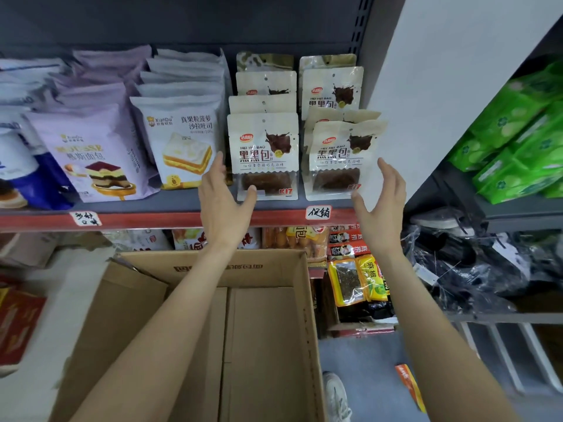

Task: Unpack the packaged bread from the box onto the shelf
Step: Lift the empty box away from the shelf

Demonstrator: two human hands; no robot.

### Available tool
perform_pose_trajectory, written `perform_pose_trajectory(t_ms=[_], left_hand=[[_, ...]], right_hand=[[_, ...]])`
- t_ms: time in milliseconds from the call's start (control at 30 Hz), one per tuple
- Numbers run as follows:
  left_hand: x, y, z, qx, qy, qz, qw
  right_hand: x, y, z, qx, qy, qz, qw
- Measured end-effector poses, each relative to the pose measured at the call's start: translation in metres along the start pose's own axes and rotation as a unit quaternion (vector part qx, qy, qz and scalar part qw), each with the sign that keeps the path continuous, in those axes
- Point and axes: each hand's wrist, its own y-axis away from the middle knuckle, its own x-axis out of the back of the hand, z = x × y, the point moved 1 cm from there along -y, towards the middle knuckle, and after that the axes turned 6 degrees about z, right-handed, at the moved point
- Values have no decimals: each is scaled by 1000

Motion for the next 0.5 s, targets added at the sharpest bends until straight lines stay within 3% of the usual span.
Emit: perform_pose_trajectory(t_ms=[200,367,500], left_hand=[[44,24,19,-40,64,10,997],[93,67,34,-27,115,-49,992],[121,112,25,11,108,-131,985]], right_hand=[[16,46,-49,106,51,16,993],[46,98,-80,201,87,25,975],[66,149,-80,204,52,-15,978]])
